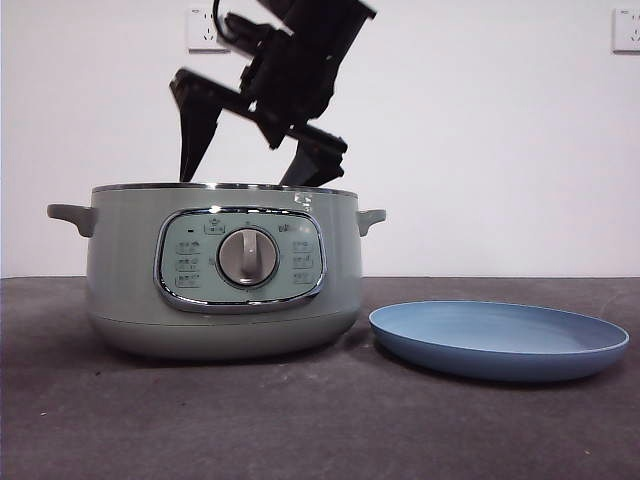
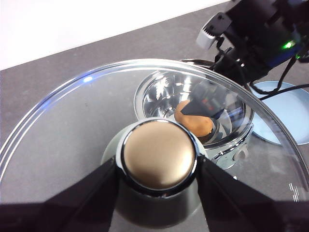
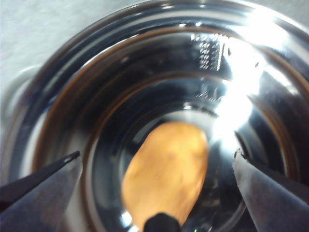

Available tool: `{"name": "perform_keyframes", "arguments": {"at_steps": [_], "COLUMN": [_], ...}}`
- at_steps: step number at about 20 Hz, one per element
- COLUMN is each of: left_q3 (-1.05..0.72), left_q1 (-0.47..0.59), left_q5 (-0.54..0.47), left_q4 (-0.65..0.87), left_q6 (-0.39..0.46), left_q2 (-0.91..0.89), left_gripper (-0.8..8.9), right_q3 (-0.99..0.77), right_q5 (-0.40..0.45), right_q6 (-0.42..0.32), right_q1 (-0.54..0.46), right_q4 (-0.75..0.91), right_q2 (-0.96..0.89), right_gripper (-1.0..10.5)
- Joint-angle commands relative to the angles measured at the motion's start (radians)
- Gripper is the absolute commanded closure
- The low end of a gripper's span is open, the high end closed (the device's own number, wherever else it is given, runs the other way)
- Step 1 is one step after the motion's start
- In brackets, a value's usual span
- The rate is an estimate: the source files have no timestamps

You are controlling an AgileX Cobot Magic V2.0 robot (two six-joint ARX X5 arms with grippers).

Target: Take the potato out from the steamer,put the potato on the plate,close the lid

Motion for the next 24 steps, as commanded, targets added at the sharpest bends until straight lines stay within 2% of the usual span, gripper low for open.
{"name": "perform_keyframes", "arguments": {"at_steps": [1,6,9,10,12,13,16,20,22,24], "left_q3": [0.004,0.004,0.004,0.004,0.004,0.004,0.004,0.004,0.004,0.004], "left_q1": [0.002,0.002,0.002,0.002,0.002,0.002,0.002,0.002,0.002,0.002], "left_q5": [0.006,0.008,0.008,0.008,0.008,0.008,0.010,0.036,0.065,0.073], "left_q4": [0.045,0.044,0.042,0.042,0.042,0.042,0.042,0.058,0.077,0.080], "left_q6": [-0.010,-0.004,0.002,0.003,0.006,0.006,0.006,0.006,0.006,0.010], "left_q2": [-0.012,-0.012,-0.012,-0.012,-0.012,-0.012,-0.012,-0.011,-0.001,0.016], "left_gripper": [8.26,8.26,8.26,8.26,8.26,8.26,8.26,8.26,8.26,8.26], "right_q3": [0.002,0.002,0.001,0.001,0.001,0.001,0.002,0.002,0.002,0.002], "right_q5": [0.010,0.061,0.085,0.087,0.082,0.075,0.076,0.088,0.167,0.208], "right_q6": [-0.009,-0.008,-0.005,-0.007,-0.009,-0.009,-0.010,-0.059,-0.105,-0.121], "right_q1": [0.011,0.023,0.023,0.025,0.025,0.024,0.024,0.021,0.005,-0.021], "right_q4": [0.013,0.038,0.035,0.038,0.038,0.038,0.045,-0.006,-0.120,-0.241], "right_q2": [0.041,0.107,0.117,0.117,0.117,0.117,0.093,-0.119,-0.256,-0.358], "right_gripper": [2.9,2.9,4.2,5.4,8.8,9.7,9.6,9.6,9.6,9.6]}}
